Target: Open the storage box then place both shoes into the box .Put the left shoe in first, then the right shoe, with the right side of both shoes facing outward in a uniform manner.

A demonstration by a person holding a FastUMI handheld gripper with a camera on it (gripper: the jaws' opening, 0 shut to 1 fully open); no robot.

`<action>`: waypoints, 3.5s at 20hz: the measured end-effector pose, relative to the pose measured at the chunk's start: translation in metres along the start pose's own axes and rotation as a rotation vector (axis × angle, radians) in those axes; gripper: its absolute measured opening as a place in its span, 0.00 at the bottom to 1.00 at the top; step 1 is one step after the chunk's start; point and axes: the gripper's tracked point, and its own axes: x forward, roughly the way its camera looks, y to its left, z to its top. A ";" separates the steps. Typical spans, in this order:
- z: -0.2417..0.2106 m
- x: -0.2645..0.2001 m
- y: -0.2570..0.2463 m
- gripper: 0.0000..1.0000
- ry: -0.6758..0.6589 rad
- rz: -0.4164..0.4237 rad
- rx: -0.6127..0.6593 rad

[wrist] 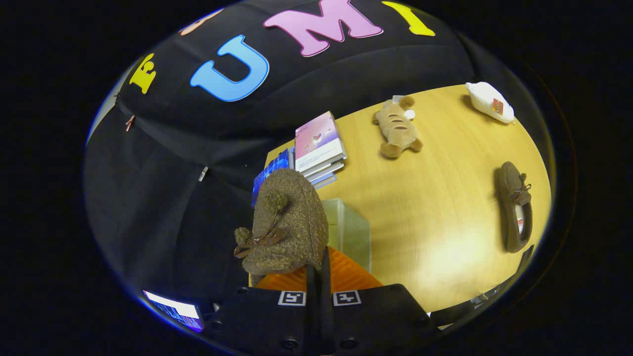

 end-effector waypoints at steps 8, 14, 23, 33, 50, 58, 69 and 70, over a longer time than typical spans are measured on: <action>-0.071 0.087 0.030 0.06 0.109 -0.068 -0.008; -0.084 0.134 0.023 0.06 0.131 -0.132 -0.051; -0.125 0.147 0.040 0.48 0.260 -0.058 -0.057; -0.061 0.028 0.004 0.99 0.012 0.063 -0.354; 0.039 -0.122 -0.363 0.99 -0.180 -0.318 -0.422; 0.044 -0.093 -0.453 0.99 -0.088 -0.387 -0.440; 0.042 -0.044 -0.479 0.87 -0.037 -0.410 -0.343; 0.042 -0.041 -0.476 0.78 -0.032 -0.406 -0.321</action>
